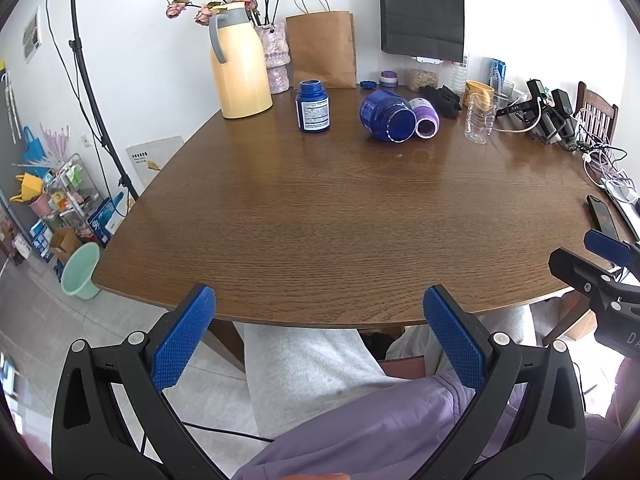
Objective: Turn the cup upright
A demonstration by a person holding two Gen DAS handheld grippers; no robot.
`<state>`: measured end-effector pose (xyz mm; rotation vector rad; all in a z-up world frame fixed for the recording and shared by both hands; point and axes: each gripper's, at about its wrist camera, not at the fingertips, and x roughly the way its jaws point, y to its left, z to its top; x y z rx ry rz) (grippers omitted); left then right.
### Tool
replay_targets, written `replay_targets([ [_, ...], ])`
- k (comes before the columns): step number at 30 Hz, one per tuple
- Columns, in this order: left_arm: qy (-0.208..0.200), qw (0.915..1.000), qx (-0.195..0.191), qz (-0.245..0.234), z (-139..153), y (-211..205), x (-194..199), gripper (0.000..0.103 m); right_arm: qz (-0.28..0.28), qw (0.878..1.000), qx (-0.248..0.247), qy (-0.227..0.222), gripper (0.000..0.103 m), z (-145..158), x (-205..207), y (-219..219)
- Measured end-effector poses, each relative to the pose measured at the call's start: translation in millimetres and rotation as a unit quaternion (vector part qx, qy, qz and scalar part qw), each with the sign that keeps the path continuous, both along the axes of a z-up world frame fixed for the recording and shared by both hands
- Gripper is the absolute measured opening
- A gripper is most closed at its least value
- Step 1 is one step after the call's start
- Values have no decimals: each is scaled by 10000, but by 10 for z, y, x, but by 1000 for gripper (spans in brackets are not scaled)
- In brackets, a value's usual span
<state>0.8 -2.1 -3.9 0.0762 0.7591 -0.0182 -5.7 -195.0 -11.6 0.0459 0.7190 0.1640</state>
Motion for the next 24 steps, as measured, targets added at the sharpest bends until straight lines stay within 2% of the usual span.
replay_targets([
  [24,20,10000,9,-34,-11,-18,22,103,-31,10000,44,-41,83,45,-13,-12],
])
